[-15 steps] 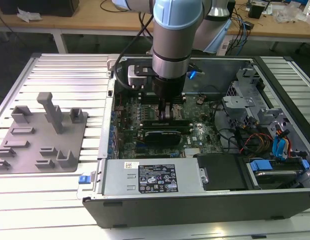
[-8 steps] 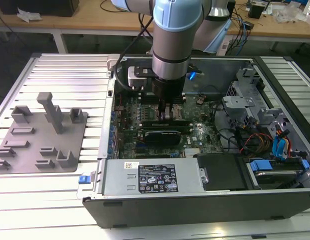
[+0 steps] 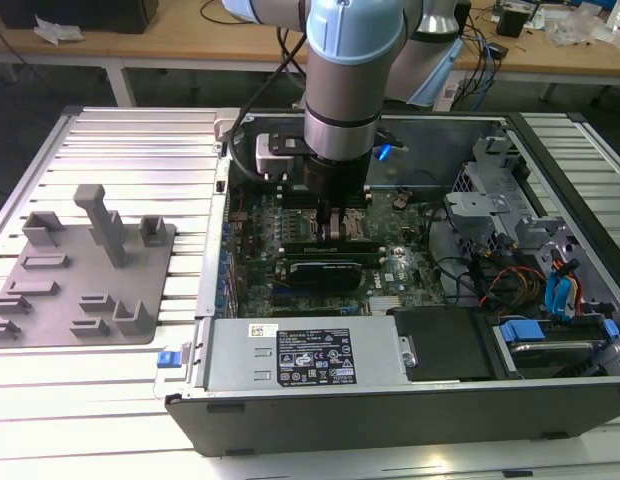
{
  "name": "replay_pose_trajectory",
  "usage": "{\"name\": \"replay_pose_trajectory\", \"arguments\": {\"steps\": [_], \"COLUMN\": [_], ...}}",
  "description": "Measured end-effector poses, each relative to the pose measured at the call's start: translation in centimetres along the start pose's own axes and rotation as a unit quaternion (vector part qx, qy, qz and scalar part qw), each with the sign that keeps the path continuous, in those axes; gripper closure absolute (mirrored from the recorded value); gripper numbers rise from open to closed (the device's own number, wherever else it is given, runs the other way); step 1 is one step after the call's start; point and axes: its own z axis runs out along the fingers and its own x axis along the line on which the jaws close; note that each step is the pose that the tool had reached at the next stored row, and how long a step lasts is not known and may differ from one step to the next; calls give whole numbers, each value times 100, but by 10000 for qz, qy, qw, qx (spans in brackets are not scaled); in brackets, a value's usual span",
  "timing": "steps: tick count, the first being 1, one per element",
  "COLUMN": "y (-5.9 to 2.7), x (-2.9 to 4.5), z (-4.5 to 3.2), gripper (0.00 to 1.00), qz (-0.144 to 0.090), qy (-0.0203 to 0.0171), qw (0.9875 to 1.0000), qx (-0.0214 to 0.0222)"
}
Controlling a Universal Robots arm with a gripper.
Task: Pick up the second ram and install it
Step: 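Insert the second ram into the second slot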
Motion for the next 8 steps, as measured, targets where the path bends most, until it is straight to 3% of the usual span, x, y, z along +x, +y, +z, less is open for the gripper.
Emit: {"name": "replay_pose_trajectory", "arguments": {"steps": [1, 5, 8], "y": [0, 0, -1], "x": [0, -1, -8], "z": [0, -16, -158], "gripper": [83, 83, 83], "qz": [0, 0, 0], "qy": [0, -2, -2], "qw": [10000, 10000, 10000], "qx": [0, 1, 0]}}
